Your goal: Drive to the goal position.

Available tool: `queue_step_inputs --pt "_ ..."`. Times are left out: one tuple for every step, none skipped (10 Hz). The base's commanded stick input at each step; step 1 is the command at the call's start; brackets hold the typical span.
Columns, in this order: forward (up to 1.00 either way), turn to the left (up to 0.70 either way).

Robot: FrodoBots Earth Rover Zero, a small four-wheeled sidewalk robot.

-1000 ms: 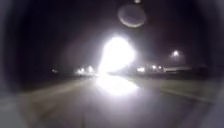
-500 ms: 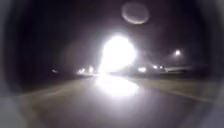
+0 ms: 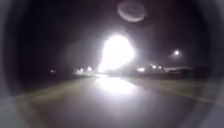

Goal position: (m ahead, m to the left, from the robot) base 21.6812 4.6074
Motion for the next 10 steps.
queue_step_inputs --pt "1.0 0.04" --pt "1.0 0.04" --pt "1.0 0.04" --pt "1.0 0.04" --pt "1.0 0.04" --pt "1.0 0.26" --pt "1.0 0.26" --pt "1.0 0.23" --pt "1.0 0.17" --pt "1.0 0.1"
